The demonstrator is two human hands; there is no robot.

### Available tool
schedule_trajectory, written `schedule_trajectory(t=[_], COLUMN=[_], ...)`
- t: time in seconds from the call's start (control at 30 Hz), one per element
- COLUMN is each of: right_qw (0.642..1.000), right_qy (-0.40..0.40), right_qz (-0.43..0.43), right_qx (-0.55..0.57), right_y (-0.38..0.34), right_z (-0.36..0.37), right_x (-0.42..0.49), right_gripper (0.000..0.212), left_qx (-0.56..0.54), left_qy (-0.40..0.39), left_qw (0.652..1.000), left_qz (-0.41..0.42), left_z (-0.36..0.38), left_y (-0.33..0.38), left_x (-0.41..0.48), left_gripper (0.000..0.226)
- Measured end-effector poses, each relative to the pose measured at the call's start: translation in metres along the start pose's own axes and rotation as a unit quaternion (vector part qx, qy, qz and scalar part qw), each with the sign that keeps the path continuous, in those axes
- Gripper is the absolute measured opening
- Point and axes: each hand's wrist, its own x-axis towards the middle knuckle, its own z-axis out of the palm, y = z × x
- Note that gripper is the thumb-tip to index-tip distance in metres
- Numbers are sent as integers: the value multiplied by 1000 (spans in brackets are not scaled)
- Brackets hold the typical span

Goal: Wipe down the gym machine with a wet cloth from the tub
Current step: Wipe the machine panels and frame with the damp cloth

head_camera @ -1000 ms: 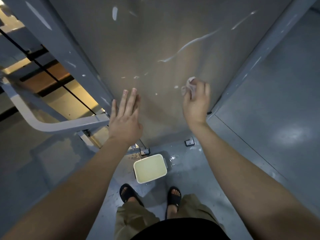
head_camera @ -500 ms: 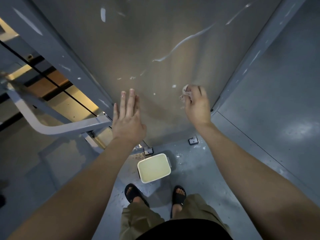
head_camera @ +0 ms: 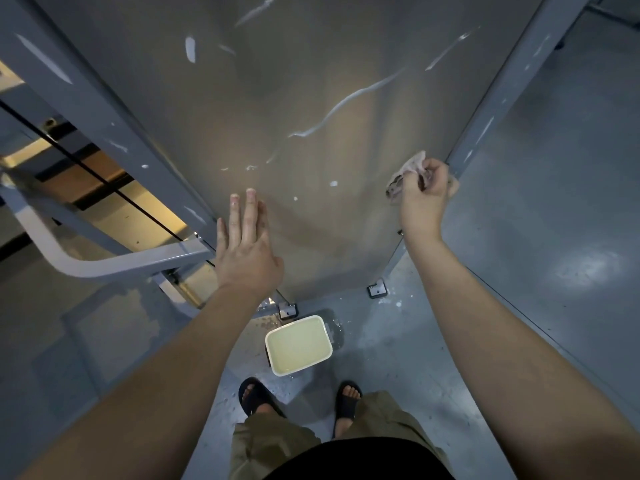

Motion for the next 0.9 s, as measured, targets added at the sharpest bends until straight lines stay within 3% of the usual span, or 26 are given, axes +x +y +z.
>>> schedule_trajectory(t=[0.2,0.4,0.47,0.57,0.77,0.83,0.9], right_qw=[997,991,987,987,975,984,999], right_qy=[32,-116,-95,-94,-204,-173,-50], right_qz=[8,-71,-116,-93,-80,-35,-2], right_qx=[65,9,-63,-86,-22,10,10], right_y=[-10,-13,-11,0,-6,-4,-2], right_z=[5,3,0,-7,-6,-1,5], right_x=[-10,-17,-15,-14,-29,-24,-18], right_gripper=[18,20,15,19,12,15,22], left_qx=[-13,-18,-20,-22,-34,-43,-54], left_qy=[-1,2,3,4,7,6,8], left_qw=[1000,1000,1000,1000,999,999,998], left_qz=[-11,-10,-11,-12,-14,-16,-15], left_z=[-2,-1,-1,-1,0,-1,0], left_y=[5,5,4,5,8,9,10], left_x=[-2,-3,-3,-3,-4,-4,-4], left_gripper=[96,98,99,99,99,100,99])
